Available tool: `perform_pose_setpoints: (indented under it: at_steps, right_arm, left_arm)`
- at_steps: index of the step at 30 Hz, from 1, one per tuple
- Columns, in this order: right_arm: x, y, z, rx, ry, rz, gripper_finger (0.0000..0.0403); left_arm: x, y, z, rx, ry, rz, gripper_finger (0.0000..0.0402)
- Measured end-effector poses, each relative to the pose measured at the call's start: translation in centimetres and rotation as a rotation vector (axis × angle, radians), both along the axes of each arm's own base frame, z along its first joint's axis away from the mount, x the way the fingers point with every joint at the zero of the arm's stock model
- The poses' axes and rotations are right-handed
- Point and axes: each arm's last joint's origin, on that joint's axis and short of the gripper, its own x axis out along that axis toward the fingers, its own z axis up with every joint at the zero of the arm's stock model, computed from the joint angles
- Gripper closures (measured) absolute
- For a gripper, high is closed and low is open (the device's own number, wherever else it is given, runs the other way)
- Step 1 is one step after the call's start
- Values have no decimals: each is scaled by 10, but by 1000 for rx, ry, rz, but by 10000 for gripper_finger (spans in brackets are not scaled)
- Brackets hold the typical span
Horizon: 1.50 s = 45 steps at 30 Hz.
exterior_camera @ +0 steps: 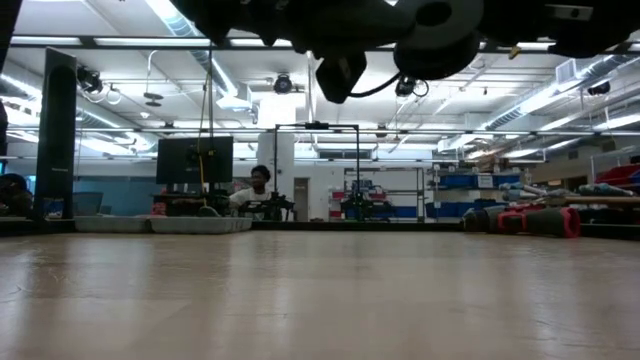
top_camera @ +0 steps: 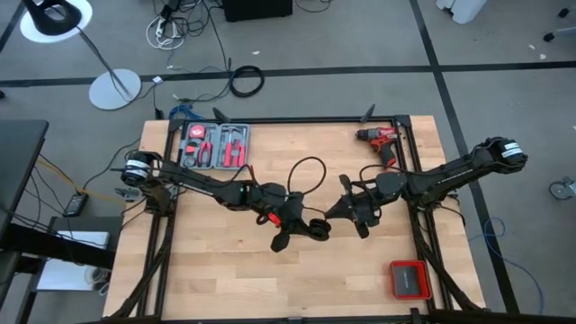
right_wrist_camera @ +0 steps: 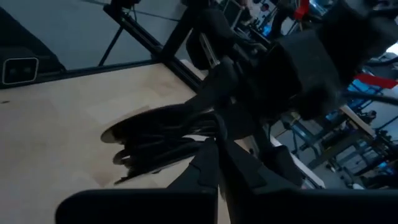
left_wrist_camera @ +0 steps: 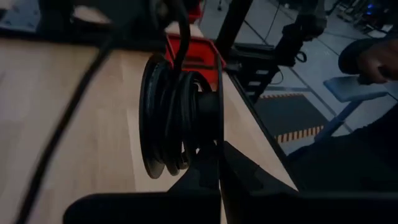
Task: Coil cords
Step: Coil the black wire on the black spool
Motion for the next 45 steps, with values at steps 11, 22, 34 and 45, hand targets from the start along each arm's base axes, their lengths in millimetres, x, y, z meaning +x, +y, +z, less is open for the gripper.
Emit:
perform_pose_setpoints:
  at_steps: [11,22,34,45]
  right_arm:
    - [19,-8,-6,18,22,-43,398]
    - [55,-10,-6,110,98,69,398]
    - [54,-11,-11,436,262,38,365]
    - [54,-9,-10,514,280,31,386]
  left_arm:
    - [2,0,7,-3,-94,-48,401]
    - [3,-2,14,51,-200,-122,401]
    - [4,-1,22,222,-326,-91,401]
    - [2,-8,29,289,-399,-93,401]
